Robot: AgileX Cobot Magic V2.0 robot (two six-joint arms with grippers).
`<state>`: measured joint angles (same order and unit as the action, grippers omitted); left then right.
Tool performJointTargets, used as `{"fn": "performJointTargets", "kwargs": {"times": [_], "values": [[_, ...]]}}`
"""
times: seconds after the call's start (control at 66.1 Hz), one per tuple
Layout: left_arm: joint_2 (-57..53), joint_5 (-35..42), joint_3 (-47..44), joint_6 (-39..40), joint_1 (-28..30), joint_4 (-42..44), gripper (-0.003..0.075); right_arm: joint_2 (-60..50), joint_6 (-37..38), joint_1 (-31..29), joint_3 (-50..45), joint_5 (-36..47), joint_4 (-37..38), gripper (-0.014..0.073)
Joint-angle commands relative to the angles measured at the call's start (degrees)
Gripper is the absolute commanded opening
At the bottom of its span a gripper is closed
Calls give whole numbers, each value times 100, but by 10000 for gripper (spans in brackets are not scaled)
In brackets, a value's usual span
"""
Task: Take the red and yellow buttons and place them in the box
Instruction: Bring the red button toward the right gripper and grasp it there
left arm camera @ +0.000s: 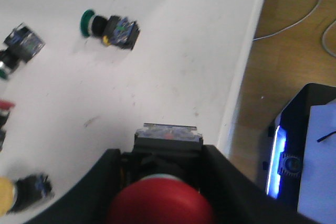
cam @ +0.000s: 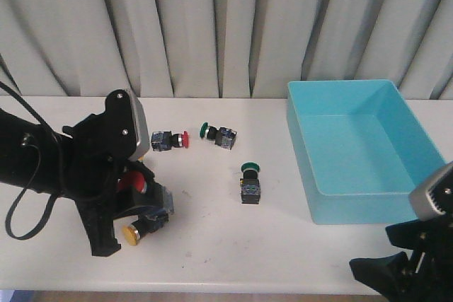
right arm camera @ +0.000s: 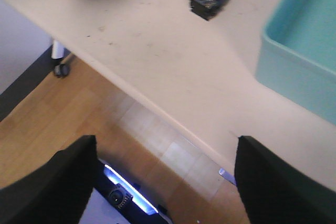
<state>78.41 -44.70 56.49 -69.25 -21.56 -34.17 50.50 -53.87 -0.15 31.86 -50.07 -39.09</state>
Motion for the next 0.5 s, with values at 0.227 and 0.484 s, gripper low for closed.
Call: {"fn": "performJointTargets", "kwargs": {"times": [0.227, 0.484], "values": [[31, -479, 110, -2977, -15, -2946, 193, 1101, -2642, 247, 970, -292, -1245, 519], [31, -754, 110, -3437, -22, -3361, 193, 1895, -3328, 2019, 1564, 1113, -1200, 506]]}}
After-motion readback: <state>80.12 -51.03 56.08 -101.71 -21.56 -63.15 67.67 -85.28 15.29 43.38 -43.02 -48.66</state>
